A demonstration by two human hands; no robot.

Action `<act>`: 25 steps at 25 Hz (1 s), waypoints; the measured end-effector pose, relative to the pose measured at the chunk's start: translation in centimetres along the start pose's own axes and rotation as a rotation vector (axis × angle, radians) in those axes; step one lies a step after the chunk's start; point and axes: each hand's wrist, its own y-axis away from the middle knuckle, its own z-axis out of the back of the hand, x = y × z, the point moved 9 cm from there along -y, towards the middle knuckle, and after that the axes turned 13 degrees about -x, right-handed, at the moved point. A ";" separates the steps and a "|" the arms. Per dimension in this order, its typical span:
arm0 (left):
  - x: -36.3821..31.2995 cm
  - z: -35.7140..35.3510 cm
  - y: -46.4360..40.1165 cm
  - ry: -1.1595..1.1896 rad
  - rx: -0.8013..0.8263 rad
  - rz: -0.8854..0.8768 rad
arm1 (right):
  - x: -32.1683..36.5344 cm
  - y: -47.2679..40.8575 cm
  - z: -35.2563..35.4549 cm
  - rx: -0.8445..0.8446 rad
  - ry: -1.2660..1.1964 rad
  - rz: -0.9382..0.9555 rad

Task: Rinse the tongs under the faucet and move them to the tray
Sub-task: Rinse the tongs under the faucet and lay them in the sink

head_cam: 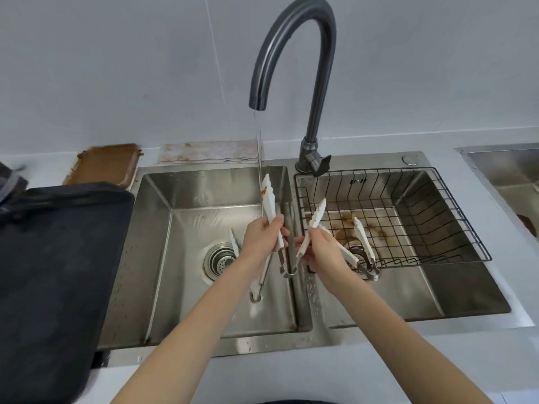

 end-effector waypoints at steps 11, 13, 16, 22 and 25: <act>-0.9 -0.2 -1.7 0.312 0.138 0.206 | 1.1 0.0 -1.3 -0.092 0.056 0.036; -1.0 -0.8 -1.9 0.398 0.156 0.286 | 1.6 -0.2 -1.4 -0.096 0.032 0.042; -1.0 -1.2 -2.5 0.466 0.141 0.366 | 2.0 -0.6 -1.5 -0.104 0.045 0.055; 0.7 -0.3 -3.3 0.500 0.105 0.425 | 2.0 -0.8 -2.0 -0.108 0.106 0.077; 1.3 0.2 -3.2 0.513 0.103 0.428 | 1.9 -0.6 -2.1 -0.096 0.131 0.100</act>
